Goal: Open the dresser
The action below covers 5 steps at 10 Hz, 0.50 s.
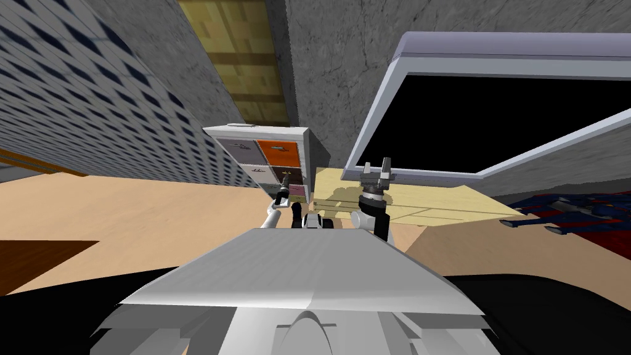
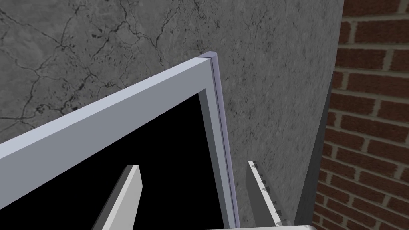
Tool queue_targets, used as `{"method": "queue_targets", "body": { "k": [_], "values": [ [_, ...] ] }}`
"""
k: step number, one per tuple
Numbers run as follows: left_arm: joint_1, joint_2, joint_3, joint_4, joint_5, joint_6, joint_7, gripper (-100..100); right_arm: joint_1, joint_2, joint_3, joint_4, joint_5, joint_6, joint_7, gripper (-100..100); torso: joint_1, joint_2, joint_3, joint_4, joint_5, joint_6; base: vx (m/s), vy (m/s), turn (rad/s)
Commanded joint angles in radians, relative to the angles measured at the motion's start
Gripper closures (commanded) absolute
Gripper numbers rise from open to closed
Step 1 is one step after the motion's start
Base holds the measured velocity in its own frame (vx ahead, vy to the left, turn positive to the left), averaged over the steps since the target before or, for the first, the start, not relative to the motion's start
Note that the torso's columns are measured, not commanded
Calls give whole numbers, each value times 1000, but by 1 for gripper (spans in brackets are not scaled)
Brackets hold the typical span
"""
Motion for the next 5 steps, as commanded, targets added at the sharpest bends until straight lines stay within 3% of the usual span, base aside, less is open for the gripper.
{"method": "queue_targets", "body": {
  "k": [1, 5],
  "values": [
    [-12, -33, 2, 28, 1, -9, -1, -100, 0, 0, 0, 0, 0, 0, 0, 0, 0, 0, 0, 0, 0, 0, -2, 1, -15],
    [-12, -33, 2, 28, 1, -9, -1, -100, 0, 0, 0, 0, 0, 0, 0, 0, 1, 1, 0, 0, 0, 0, -2, 7, -2]
  ]
}}
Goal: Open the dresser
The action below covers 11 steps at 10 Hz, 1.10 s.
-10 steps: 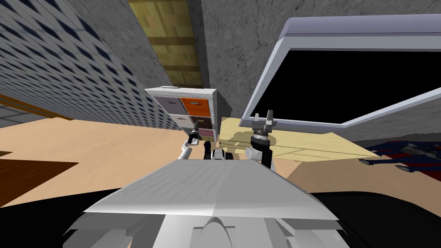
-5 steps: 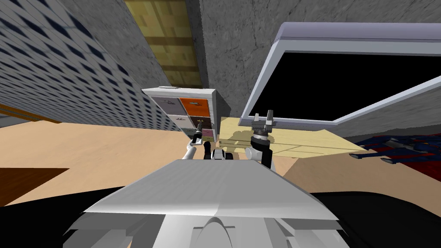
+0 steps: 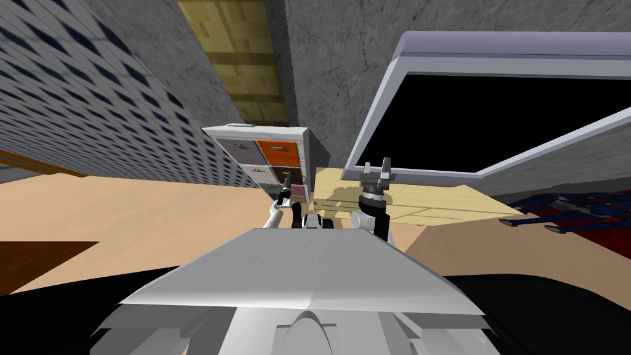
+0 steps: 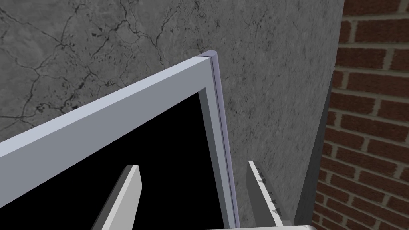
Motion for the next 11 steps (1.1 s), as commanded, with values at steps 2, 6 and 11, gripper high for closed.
{"method": "queue_targets", "body": {
  "k": [2, 6, 11],
  "values": [
    [-1, 0, 0, 2, 0, -1, 1, -100, 0, 0, 0, 0, 0, 0, 0, 0, -1, 0, 0, 0, 0, 0, 3, -5, 8],
    [-3, -13, 1, 5, 0, -1, 0, -100, 0, 0, 0, 0, 0, 0, 0, 0, 1, 1, 0, 0, 0, 0, -4, 6, -20],
    [-3, -13, 1, 5, 0, -1, 0, -100, 0, 0, 0, 0, 0, 0, 0, 0, -1, 0, 0, 0, 0, 0, 0, 1, 3]
  ]
}}
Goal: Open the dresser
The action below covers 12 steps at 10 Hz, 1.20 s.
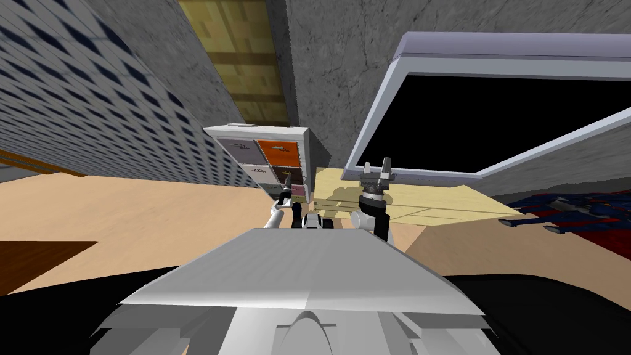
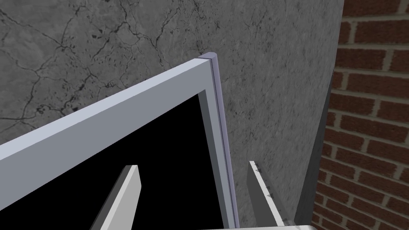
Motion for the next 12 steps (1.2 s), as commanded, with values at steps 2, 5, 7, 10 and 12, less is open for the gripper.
{"method": "queue_targets", "body": {
  "k": [2, 5, 7, 10, 12],
  "values": [
    [0, 0, 0, 0, 0, 0, 0, -100, 0, 0, 0, 0, 0, 0, 0, 0, 2, 0, 0, 0, 1, 0, -2, 7, 6],
    [-1, 80, 0, 0, 0, 2, 0, -100, 0, 0, 0, 0, 0, 0, 0, 0, 1, 0, 0, 0, 0, 0, -3, 3, 5],
    [-2, 116, 0, 0, -1, 5, -1, -100, 0, 0, 0, 0, 0, 0, 0, 0, 0, 0, 0, 0, 0, 0, 3, -7, -2],
    [-24, 155, 6, -15, -6, 36, -14, -100, 0, 0, 0, 0, 0, 0, 0, 0, 1, 0, 0, 0, 0, 0, 9, -16, 21],
    [-29, 129, 8, -20, -7, 40, -18, -100, 0, 0, 0, 0, 0, 0, 0, 0, 0, 0, 0, 0, 0, 0, 9, -22, 12]
  ]
}}
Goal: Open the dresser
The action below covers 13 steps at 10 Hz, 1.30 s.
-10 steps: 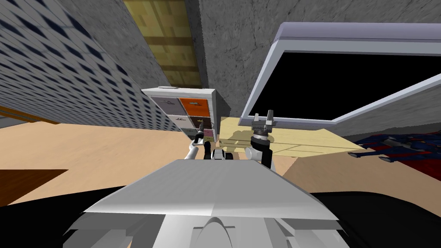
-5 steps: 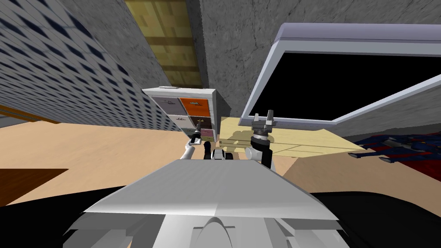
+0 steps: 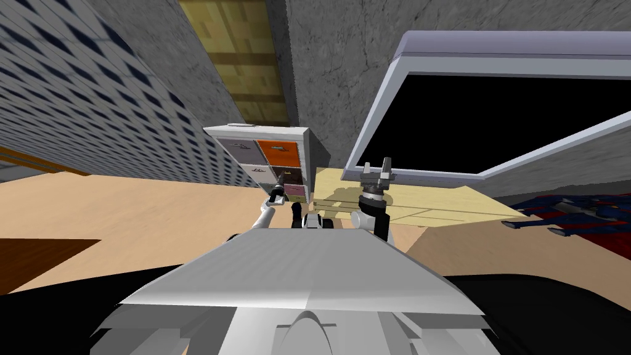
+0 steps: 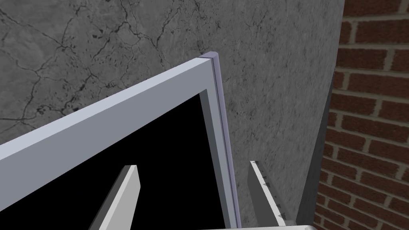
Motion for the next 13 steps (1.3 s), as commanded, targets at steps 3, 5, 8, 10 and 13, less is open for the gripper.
{"method": "queue_targets", "body": {
  "k": [3, 5, 8, 10, 13],
  "values": [
    [-4, -92, 2, -26, -3, 21, -9, -100, 0, 0, 0, 0, 0, 0, 0, 0, 1, 0, 0, 0, 0, 0, 5, -15, -3],
    [-5, -131, 3, -28, -3, 21, -10, -100, 0, 0, 0, 0, 0, 0, 0, 0, 1, 0, 0, 0, 0, 0, 0, 0, 0],
    [-7, -120, 4, -50, -3, 44, -11, -100, 0, 0, 0, 0, 0, 0, 0, 0, 0, -1, 0, 0, 0, 0, 6, -11, 19],
    [-28, -84, -14, -11, 8, 29, 20, 100, 0, 0, 0, 0, 0, 0, 0, 0, 1, 0, 0, 0, 0, 0, -21, -24, 24],
    [-66, -12, -50, 64, 29, -9, 81, 100, 0, 0, 0, 0, 0, 0, 0, 0, -1, 1, 1, 1, 0, 0, -72, -99, 60]
  ]
}}
